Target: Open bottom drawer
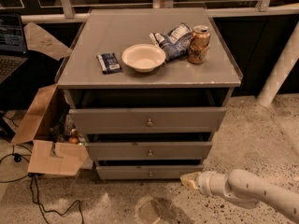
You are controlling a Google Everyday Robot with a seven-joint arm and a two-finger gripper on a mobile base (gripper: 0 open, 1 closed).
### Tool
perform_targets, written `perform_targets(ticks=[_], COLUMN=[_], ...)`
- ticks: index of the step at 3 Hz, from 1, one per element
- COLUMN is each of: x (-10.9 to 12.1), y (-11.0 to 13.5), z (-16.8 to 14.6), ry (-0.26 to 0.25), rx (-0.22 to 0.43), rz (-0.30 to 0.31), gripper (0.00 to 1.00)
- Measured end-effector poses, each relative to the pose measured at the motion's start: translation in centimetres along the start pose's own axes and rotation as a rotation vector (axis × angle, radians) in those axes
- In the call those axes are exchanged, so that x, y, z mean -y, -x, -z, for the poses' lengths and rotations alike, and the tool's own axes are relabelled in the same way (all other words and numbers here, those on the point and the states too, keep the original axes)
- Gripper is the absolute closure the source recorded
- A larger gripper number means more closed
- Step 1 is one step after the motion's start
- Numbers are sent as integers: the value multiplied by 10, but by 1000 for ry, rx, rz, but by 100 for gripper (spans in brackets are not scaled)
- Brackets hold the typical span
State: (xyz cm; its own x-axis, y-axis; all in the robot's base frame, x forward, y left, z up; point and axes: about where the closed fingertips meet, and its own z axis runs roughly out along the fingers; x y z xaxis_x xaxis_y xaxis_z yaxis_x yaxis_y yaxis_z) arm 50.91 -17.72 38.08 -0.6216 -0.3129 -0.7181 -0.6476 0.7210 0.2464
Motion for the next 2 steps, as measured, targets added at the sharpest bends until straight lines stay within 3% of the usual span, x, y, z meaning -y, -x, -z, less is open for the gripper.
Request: perform_targets(ticks=[1,2], x=[46,46], y=[-32,-32], z=[-56,-56], ry=[-7,-7], rx=[-33,-33], rz=[-68,-68], gripper=[100,100])
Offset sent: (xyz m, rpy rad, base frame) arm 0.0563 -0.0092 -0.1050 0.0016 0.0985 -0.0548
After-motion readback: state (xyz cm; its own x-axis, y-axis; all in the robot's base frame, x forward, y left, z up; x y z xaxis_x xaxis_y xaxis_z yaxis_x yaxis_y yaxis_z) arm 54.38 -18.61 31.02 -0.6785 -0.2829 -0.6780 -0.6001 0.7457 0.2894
